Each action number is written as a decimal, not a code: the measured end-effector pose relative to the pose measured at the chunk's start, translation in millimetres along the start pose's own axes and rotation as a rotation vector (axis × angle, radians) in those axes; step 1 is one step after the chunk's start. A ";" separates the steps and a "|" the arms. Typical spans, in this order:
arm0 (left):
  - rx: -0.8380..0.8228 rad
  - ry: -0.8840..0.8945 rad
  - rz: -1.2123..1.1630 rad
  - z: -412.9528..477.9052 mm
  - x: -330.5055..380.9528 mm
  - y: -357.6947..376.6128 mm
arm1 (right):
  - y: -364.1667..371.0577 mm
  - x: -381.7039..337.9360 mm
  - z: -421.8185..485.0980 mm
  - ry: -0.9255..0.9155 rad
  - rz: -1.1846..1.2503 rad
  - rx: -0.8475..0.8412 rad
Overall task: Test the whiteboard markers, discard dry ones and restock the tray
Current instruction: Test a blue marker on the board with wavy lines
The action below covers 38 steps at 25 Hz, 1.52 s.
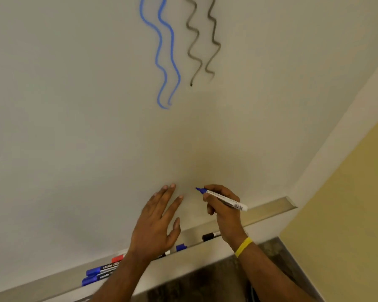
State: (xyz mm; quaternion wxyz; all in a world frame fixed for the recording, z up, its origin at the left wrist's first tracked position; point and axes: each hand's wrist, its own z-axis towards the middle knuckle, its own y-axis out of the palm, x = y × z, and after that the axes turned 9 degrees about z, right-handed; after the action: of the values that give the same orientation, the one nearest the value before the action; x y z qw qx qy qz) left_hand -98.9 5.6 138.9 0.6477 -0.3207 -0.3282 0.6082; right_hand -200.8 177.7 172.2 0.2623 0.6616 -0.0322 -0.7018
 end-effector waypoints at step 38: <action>-0.733 -0.451 -0.410 -53.5 20.3 140.7 | -99.1 96.7 -28.7 0.550 -0.071 0.270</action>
State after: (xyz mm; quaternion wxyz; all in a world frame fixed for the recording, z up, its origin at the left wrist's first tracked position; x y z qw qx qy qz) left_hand -135.7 32.7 -5.9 0.5111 -0.3166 -0.7100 0.3666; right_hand -204.7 231.9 41.7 0.1462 0.8562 -0.0296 -0.4946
